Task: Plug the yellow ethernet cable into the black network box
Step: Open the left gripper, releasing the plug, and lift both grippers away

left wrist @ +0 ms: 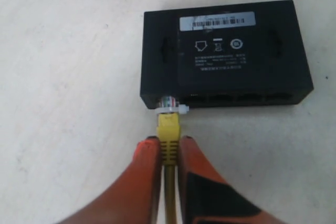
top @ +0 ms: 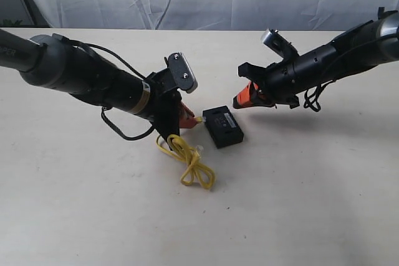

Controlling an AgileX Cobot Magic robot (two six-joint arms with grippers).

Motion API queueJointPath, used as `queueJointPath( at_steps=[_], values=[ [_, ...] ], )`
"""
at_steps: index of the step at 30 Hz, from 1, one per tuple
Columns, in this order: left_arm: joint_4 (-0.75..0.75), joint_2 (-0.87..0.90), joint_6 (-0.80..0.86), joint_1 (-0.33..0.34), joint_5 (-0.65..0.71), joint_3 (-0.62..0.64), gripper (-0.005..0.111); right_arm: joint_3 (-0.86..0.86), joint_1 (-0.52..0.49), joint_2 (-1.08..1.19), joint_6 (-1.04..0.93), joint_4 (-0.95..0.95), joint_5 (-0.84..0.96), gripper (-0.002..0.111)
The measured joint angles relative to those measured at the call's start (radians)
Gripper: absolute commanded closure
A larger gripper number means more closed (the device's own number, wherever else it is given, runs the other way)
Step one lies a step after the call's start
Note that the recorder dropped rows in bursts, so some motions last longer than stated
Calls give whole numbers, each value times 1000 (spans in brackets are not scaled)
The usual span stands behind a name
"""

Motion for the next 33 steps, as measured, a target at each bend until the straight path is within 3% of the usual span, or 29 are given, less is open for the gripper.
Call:
queueJointPath(
  at_steps=[15,30,32,33],
  values=[
    [-4,0,0,0,7,0,107,0,91,0,17,-42,2,109],
    [-4,0,0,0,9,0,107,0,99,-9,57,-87,-21,109],
    [-4,0,0,0,9,0,103,0,99,-16,59,-87,-21,109],
    [-4,0,0,0,9,0,96,0,99,-19,59,-87,-21,109]
  ],
)
